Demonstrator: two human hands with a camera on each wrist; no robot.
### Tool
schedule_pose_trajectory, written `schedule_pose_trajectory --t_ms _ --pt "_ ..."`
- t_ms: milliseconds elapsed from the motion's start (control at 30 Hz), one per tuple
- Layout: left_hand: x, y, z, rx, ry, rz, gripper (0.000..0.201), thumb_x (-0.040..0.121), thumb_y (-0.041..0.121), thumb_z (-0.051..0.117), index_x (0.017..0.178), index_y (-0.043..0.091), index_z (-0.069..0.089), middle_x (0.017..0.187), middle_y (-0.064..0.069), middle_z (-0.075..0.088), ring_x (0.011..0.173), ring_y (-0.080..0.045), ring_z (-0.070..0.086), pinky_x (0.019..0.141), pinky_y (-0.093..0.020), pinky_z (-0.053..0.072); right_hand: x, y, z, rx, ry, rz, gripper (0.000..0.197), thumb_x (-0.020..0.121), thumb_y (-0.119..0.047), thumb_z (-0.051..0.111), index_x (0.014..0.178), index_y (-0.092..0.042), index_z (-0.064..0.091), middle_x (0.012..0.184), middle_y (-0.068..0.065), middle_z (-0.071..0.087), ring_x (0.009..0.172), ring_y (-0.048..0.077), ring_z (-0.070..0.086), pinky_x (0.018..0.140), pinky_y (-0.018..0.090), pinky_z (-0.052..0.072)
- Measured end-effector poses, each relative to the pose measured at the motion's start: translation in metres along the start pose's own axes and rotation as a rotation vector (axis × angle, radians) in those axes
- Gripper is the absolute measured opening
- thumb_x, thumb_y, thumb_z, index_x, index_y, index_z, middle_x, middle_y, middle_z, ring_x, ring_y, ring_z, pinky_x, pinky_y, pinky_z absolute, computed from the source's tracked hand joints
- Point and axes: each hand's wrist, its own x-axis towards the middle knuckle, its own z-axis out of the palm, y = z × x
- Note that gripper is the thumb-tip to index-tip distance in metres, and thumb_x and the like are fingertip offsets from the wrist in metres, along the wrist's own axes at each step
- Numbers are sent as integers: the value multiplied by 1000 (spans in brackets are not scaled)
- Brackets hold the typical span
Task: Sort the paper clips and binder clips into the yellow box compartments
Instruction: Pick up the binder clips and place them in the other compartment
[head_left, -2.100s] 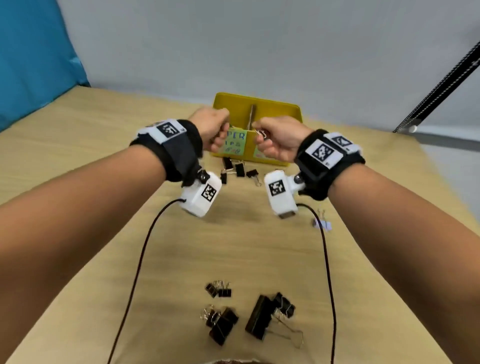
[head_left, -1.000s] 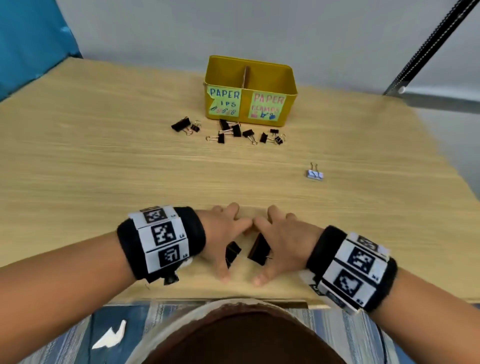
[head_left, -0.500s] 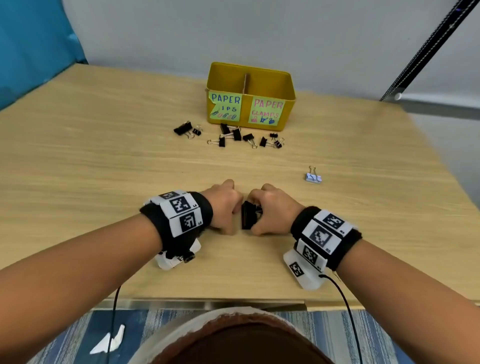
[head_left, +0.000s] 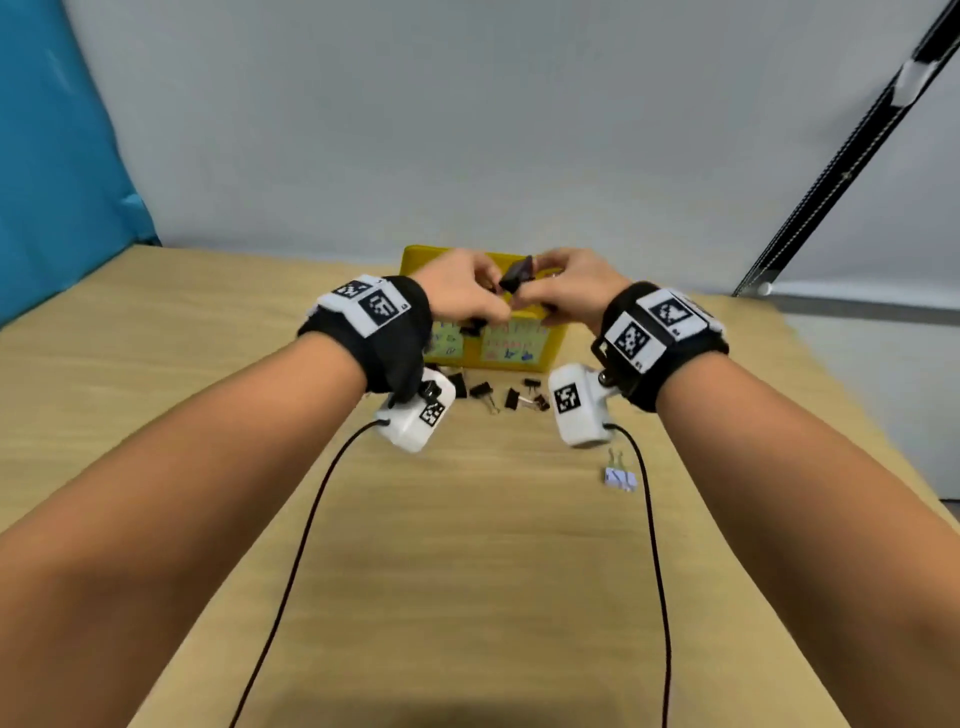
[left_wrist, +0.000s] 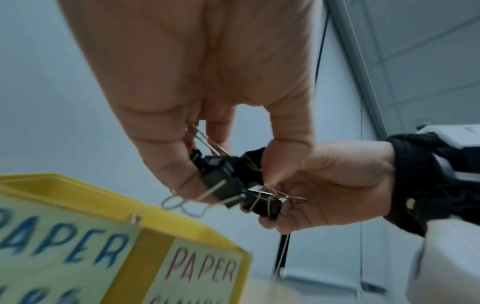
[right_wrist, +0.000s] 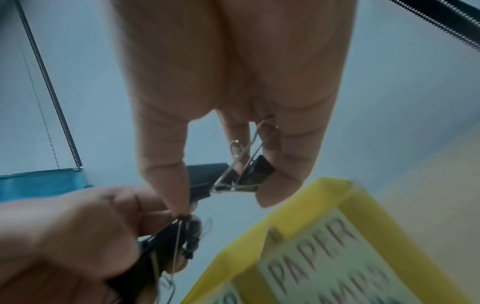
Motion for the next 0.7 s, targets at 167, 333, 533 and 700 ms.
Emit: schedule_pose_trajectory --t_ms 167,333,533,700 --pt "55 8 -4 -249 138 -68 27 61 4 71 77 21 56 77 -7 60 74 -23 57 76 -39 54 46 -12 -11 -46 73 49 32 71 -19 74 100 -17 58 95 5 57 91 18 57 74 34 57" --pt "74 -2 -4 -93 -13 -73 64 77 3 70 135 9 45 130 -12 58 117 -24 57 104 -37 45 59 3 -13 -139 -33 137 82 75 -29 74 143 -4 35 143 14 47 129 28 48 107 42 43" --pt "21 -15 11 118 252 64 26 81 17 68 105 19 59 93 6 55 79 -11 50 68 -19 41 4 25 -14 -418 200 -74 41 80 -25 68 119 -15 58 121 9 61 106 23 57 85 28 44" --pt "-31 -54 37 407 -15 -78 37 78 24 69 112 20 54 125 -7 50 114 -21 48 92 -36 48 -62 87 -5 -692 -294 285 53 74 -38 73 119 -16 53 113 5 56 90 20 52 74 30 44"
